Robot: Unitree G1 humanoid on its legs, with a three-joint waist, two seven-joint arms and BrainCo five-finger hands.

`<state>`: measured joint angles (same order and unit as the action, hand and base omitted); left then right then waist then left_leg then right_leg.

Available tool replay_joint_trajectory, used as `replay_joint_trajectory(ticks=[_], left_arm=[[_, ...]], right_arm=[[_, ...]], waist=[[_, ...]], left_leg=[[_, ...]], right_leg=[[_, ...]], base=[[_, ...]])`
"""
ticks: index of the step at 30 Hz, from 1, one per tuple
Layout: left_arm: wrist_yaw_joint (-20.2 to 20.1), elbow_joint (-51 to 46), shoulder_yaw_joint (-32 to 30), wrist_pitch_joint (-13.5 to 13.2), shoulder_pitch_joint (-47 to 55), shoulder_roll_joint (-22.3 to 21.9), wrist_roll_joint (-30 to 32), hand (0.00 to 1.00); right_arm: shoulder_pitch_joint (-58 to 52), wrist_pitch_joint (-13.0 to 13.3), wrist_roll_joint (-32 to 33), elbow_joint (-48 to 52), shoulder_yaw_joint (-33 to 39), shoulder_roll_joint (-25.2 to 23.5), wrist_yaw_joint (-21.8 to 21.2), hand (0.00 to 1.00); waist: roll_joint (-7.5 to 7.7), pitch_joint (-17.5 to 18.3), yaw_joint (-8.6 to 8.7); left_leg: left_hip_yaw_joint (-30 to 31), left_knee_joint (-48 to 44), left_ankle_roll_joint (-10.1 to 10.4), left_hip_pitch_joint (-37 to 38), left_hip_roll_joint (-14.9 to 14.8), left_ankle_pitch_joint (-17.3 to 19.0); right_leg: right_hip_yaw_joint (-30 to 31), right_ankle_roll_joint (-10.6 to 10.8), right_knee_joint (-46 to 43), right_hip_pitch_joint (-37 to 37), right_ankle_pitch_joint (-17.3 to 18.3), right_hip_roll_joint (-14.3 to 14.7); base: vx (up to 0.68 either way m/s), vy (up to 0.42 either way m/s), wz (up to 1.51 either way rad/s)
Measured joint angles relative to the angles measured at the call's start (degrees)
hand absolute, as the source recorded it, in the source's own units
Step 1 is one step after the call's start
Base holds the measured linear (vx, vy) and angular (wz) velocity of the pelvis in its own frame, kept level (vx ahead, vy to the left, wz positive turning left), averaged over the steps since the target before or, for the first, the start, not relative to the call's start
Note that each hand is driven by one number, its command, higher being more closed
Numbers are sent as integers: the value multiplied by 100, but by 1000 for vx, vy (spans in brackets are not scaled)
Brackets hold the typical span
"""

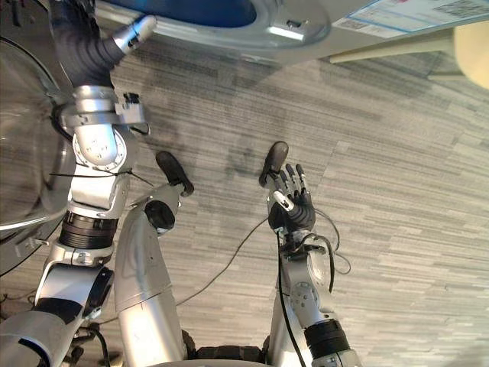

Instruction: Pick up the laundry basket with both hands and put the clothes into the washing machine.

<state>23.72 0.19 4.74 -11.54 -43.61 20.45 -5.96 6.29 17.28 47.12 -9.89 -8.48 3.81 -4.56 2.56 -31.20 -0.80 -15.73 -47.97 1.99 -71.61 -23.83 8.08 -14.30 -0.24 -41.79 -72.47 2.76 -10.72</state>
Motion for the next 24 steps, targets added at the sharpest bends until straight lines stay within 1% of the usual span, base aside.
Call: replay_joint_trajectory(ticks=[3,4,7,8,10,11,12,13,14,16,17,18,20,21,23,24], left_arm=[[-132,8,-8,-5,510,-147,-14,0],[-224,12,-11,-5,806,-195,-15,0],[-486,51,-13,-3,1664,-403,-28,0],[-531,53,-12,-4,1801,-454,-41,0],[-698,184,14,-3,2146,-662,-73,0],[-772,286,45,-2,2338,-769,-94,0],[-836,389,171,-1,2525,-871,-122,0],[-873,459,203,-1,2639,-921,-120,0],[-924,568,291,-1,2849,-1025,-113,0],[-1016,754,482,0,3065,-1160,-90,0],[-1079,857,527,-3,3188,-1227,-33,0],[-1160,1133,647,-2,3378,-1376,36,0],[-1259,1511,688,0,3529,-1598,80,0],[-1242,1992,684,16,3627,-1773,244,0],[-1199,2430,682,81,3708,-1905,375,0],[-1103,2761,683,122,3781,-1963,439,0]], right_arm=[[66,-70,-90,-392,122,-19,91,0],[67,-132,-153,-571,185,-12,96,0],[75,-283,-277,-990,315,30,191,0],[68,-302,-284,-1061,325,41,215,0],[0,-410,-475,-1213,342,123,272,0],[-39,-476,-605,-1230,343,155,323,0],[-102,-491,-719,-1233,343,161,324,0],[-156,-491,-768,-1247,343,160,325,0],[-194,-492,-914,-1356,344,160,326,0],[-263,-512,-1130,-1492,343,158,345,0],[-286,-523,-1287,-1589,342,157,353,0],[-414,-541,-1580,-1709,338,148,363,0],[-518,-552,-1862,-1934,338,124,365,0],[-627,-617,-2365,-2217,325,79,462,0],[-717,-659,-2788,-2602,330,27,598,0],[-720,-663,-2982,-2956,345,-26,702,0]], waist=[[-48,97,-17],[-88,222,-7],[-106,236,-9],[-108,238,-10],[-176,304,-12],[-193,319,-13],[-212,389,-13],[-225,486,-13],[-247,621,-10],[-263,701,-18],[-272,777,-16],[-276,953,-21],[-279,1066,-25],[-275,1150,-20],[-267,1328,-23],[-256,1503,-21]], left_leg=[[5,67,26,289,5,61],[-11,151,28,384,10,80],[-58,457,69,951,86,55],[-71,523,92,1051,100,39],[-73,638,116,1268,105,23],[-78,734,133,1464,147,10],[-69,838,143,1674,204,3],[-76,893,148,1747,215,0],[-74,1014,172,1958,262,-19],[-97,1163,199,2418,319,-50],[-101,1248,185,2621,358,-68],[-132,1424,190,2979,438,-73],[-152,1593,193,3427,510,-71],[-166,1810,204,3966,625,-72],[-177,2089,253,4408,762,-105],[-163,2348,311,4678,903,-162]], right_leg=[[8,32,84,304,49,23],[15,34,197,401,44,50],[20,80,524,923,-10,73],[12,78,591,1018,-22,78],[-50,92,743,1276,-56,97],[-66,115,852,1487,-139,106],[-104,76,975,1711,-178,109],[-116,80,1030,1787,-181,113],[-139,125,1148,2011,-217,118],[-143,121,1265,2452,-211,113],[-151,120,1320,2661,-211,105],[-177,126,1399,2991,-193,66],[-202,183,1423,3402,-83,32],[-252,226,1429,3880,55,-64],[-295,270,1450,4252,169,-155],[-316,287,1518,4447,220,-207]], base=[[-52,-27,5],[-64,-21,-3],[-54,-23,-4],[0,0,0],[3,-7,3],[17,0,9],[23,4,7],[38,11,8],[62,15,9],[88,25,11],[125,33,18],[113,28,24],[128,5,32],[142,-21,38],[168,-35,36],[157,-32,34]])
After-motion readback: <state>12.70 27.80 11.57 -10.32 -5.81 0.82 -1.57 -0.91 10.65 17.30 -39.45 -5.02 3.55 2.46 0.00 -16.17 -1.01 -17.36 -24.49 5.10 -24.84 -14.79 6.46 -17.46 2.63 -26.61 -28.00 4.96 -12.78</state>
